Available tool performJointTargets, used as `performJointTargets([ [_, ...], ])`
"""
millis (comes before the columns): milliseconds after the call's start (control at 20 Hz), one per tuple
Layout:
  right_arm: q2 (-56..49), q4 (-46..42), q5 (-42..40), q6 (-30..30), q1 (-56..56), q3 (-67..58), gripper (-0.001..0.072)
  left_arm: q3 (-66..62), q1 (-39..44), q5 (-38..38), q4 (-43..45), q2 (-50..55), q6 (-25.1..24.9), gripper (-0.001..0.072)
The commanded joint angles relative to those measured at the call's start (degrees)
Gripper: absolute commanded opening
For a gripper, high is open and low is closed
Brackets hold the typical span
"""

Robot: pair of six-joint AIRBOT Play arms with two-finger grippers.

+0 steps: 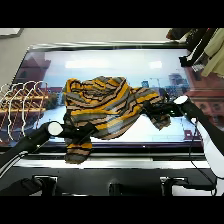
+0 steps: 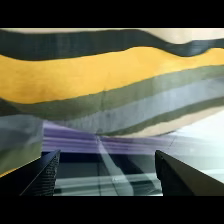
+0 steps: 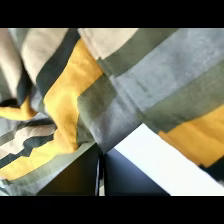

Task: Fold the clothes and pants, and hang the long-sleeved shirts on hangers.

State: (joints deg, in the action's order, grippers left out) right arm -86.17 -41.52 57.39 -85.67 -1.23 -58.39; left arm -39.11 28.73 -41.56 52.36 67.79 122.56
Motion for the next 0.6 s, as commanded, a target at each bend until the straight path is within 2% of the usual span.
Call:
performJointTargets([
  [0, 2.08, -0.11, 1.68, -0.98, 0.07, 0.02, 0.0029, 0.0, 2.56, 6.14, 0.07, 3.76, 4.13, 0.0712],
  [200, 4.63, -0.28, 5.31, -1.46, 0.07, 0.02, 0.0029, 0.0, 2.4, 15.39, 0.07, 5.57, 4.24, 0.0704],
  [250, 5.51, -0.72, 5.95, -2.78, 0.07, 0.02, 0.0029, 0.0, 2.38, 16.72, 0.09, 6.14, 5.4, 0.0674],
  [300, 6.49, -1.49, 6.4, -3.76, 0.07, 0.02, 0.0029, 0.0, 2.21, 17.49, 0.09, 6.62, 5.62, 0.0537],
  [350, 7.43, -2.32, 6.75, -3.87, 0.07, 0.02, 0.0029, 0.0, 2.1, 17.64, 0.11, 7.1, 5.53, 0.033],
  [400, 8.41, -3.56, 7.04, -4.79, 0.07, 0.02, 0.0029, 0.02, 2.01, 17.38, 0.11, 7.37, 5.35, 0.0067],
  [450, 9.35, -4.63, 7.21, -5.79, 0.07, 0.02, 0.0029, -0.02, 1.97, 17.33, 0.11, 7.3, 5.07, 0.0028],
  [550, 11.87, -7.02, 7.54, -7.02, 0.04, 0.02, 0.0028, -0.55, 1.33, 13.97, 0.17, 6.34, 4.59, 0.0027],
])
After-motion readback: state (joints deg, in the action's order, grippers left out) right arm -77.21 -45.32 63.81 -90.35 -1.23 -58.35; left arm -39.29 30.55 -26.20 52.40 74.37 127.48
